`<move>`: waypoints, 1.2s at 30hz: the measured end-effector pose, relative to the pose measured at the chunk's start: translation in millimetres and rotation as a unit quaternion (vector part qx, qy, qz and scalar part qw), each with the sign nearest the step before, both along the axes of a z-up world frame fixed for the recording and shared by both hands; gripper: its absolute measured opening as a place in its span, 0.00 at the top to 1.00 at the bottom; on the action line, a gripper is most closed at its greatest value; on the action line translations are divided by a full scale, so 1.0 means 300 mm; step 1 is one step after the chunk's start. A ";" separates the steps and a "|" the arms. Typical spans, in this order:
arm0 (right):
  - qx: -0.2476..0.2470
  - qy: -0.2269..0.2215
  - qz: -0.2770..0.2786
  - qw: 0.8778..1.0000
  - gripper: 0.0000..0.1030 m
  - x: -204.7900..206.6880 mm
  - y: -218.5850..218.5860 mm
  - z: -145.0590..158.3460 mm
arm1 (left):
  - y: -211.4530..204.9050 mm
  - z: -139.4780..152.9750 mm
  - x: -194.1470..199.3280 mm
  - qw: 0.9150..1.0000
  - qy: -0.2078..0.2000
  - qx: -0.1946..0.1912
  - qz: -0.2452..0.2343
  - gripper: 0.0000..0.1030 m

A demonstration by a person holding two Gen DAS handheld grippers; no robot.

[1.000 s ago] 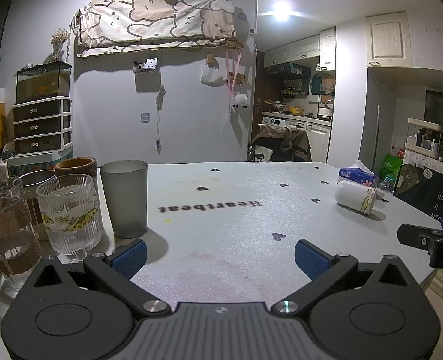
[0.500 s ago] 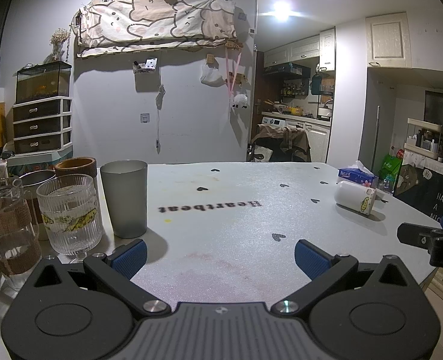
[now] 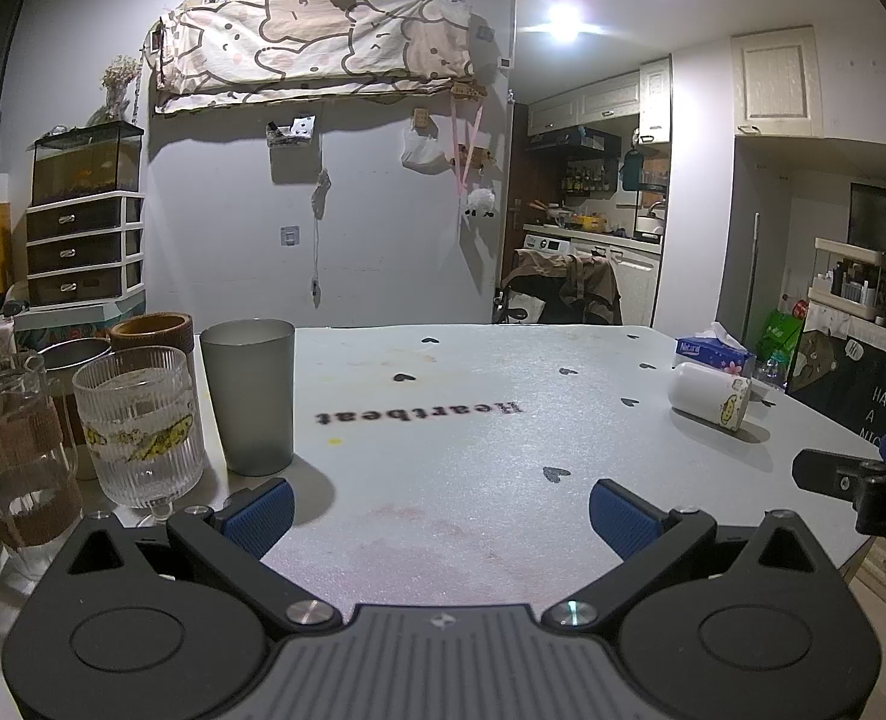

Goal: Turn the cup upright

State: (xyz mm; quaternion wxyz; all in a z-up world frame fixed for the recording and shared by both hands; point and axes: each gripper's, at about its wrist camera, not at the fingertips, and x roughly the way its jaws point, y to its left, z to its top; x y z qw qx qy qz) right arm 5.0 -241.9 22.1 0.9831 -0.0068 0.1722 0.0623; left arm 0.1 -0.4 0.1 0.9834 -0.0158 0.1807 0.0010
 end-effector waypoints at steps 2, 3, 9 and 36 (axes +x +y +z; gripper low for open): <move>0.000 0.000 0.000 1.000 0.00 -0.002 0.001 0.000 | 0.000 0.000 0.000 1.000 0.000 0.000 0.000 0.00; 0.000 0.000 0.001 1.000 0.00 0.000 0.000 0.000 | 0.000 0.000 0.000 1.000 0.000 0.000 0.000 0.00; 0.000 0.000 0.001 1.000 0.00 0.007 -0.006 0.010 | 0.000 0.000 0.000 1.000 0.000 -0.001 0.000 0.00; -0.001 0.003 0.002 1.000 0.00 0.019 -0.002 -0.007 | 0.002 0.000 0.000 1.000 0.000 -0.002 0.000 0.00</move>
